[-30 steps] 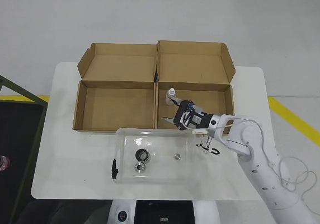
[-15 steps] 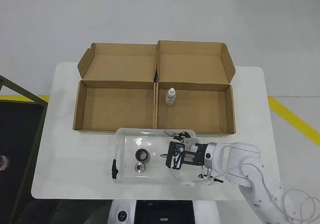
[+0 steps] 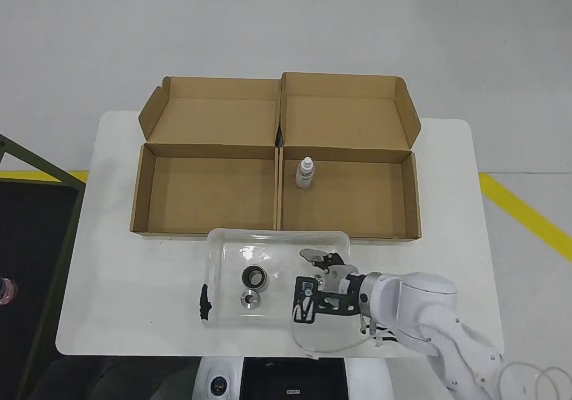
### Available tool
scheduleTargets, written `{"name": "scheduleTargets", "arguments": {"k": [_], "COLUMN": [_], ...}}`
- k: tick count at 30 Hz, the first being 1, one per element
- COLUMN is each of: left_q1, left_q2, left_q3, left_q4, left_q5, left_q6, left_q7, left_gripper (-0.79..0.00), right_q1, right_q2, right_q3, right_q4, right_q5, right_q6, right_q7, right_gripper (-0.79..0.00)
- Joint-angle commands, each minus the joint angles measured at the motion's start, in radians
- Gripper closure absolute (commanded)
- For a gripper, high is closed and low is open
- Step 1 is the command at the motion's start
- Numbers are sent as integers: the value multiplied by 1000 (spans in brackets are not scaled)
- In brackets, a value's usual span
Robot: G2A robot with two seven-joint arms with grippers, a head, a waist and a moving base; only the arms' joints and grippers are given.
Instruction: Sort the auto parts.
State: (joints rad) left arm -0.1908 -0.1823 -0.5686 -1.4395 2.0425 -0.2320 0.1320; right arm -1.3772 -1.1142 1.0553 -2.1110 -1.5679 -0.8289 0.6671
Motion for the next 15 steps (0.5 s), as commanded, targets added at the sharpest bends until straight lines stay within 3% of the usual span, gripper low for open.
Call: {"name": "scheduleTargets", "arguments": {"k": [1, 15], "left_q1": [0, 0], "left_q2": [0, 0], "left_q3": [0, 0], "left_q4": [0, 0], "left_q5": [0, 0], "left_q6": [0, 0], "left_q7": [0, 0], "left_gripper": [-785, -785], "right_q1": [0, 45], "right_q2": [0, -6], "right_q3": [-8, -74], "right_q4": [2, 51], "right_q5": [-1, -38], "right_q6": [-1, 26], "right_q7": [14, 145], "right_gripper": [-570, -545]}}
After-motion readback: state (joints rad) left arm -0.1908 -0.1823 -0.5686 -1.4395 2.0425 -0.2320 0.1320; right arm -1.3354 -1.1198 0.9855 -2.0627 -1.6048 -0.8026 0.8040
